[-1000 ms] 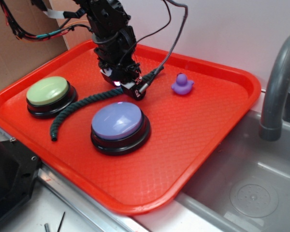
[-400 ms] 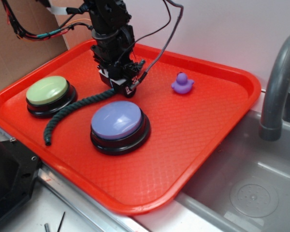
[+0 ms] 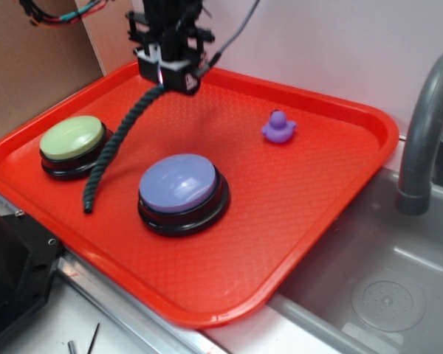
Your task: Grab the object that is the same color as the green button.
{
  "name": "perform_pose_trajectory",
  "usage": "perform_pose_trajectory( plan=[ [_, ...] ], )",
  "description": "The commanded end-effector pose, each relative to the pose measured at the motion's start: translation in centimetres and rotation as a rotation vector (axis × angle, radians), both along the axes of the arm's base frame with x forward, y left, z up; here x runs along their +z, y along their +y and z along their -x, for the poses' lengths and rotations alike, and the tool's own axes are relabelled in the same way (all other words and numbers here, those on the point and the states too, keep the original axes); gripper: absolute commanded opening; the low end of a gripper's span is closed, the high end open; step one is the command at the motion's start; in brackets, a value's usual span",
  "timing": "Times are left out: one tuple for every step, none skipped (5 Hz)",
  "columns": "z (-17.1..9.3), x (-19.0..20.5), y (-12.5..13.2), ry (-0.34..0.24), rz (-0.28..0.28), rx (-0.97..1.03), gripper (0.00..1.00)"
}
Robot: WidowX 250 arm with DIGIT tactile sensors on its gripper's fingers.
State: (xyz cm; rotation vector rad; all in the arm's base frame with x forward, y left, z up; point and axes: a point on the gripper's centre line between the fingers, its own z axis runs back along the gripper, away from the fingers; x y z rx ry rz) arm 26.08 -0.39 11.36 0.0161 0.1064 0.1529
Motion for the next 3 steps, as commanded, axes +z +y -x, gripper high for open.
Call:
perform_pose_trajectory(
  plan=[
    [2.2, 10.8, 0.2, -0.182, 0.101, 0.055, 0.0],
    [3.8, 12.0, 0.4, -0.242, 0.083, 0.071, 0.0],
    [3.5, 11.0, 0.5, -0.176, 0.115, 0.009, 0.0]
  ],
)
